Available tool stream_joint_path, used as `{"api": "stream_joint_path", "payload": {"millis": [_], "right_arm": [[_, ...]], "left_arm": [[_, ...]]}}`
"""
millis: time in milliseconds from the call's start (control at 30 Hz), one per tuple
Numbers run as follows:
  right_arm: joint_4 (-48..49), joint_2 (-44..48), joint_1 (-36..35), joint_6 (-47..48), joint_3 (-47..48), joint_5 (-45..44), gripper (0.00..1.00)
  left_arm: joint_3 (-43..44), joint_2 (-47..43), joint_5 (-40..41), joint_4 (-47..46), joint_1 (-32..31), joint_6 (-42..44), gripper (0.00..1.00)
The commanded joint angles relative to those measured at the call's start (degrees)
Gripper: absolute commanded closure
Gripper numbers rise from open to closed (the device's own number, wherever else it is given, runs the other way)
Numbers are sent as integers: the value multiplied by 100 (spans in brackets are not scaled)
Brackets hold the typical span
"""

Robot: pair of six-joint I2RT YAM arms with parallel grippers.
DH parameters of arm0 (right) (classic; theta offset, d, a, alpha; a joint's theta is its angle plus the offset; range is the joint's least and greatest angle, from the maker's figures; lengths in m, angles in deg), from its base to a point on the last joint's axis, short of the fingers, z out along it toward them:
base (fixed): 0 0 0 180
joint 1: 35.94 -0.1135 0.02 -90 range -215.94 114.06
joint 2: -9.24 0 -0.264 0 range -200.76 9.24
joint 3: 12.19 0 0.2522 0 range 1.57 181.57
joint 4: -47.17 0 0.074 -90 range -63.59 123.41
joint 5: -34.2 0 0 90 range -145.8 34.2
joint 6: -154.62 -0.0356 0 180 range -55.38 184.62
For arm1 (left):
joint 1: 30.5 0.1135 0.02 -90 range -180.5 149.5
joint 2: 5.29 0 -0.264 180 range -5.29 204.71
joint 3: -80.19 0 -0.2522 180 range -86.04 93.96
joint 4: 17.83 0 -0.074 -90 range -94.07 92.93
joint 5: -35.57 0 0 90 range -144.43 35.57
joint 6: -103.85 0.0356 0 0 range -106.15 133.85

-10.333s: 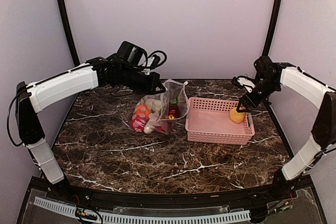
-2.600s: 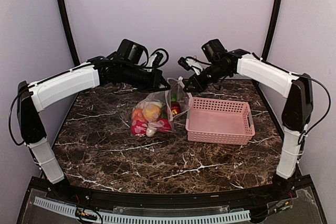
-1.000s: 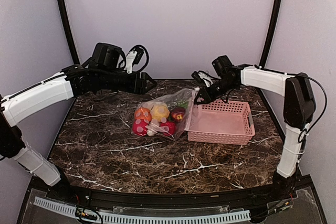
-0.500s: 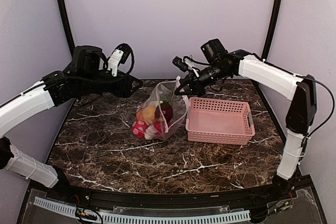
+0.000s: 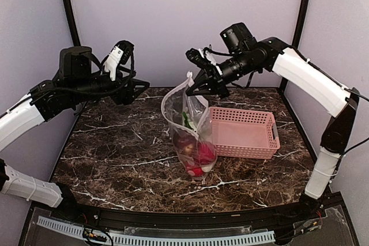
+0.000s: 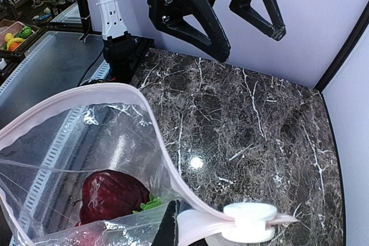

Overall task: Place the food in the zip-top bag and seal the zipper
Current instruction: Pass from the right arm to the left

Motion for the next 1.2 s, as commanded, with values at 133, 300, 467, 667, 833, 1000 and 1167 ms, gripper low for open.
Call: {"api": "stream_joint_path", "payload": {"millis": [133, 300, 467, 667, 833, 1000, 1167], "right_arm": [[-1709, -550, -495, 1008, 775, 28, 99], [-2334, -639, -941, 1304, 1001, -434, 97], [-2173, -427, -1108, 1442, 622, -1005, 97], [-2062, -455, -1105, 1385, 741, -1208, 98], [-2018, -438, -1105, 1428, 874, -1432, 100], [-1985, -411, -1105, 1414, 837, -1472, 100], [-1929, -383, -1105, 1390, 830, -1459, 100]], "left_arm": [[-576, 311, -2105, -1094, 19, -172, 30], [-723, 507, -3194, -1575, -2, -107, 30], [-685, 594, -3763, -1532, -54, 85, 31], [-542, 679, -4327, -1194, -104, 171, 39], [-217, 721, -4222, -339, -196, 642, 41], [42, 468, -3484, 725, -199, 1219, 45], [-25, 210, -3455, 924, -216, 1082, 51]]}}
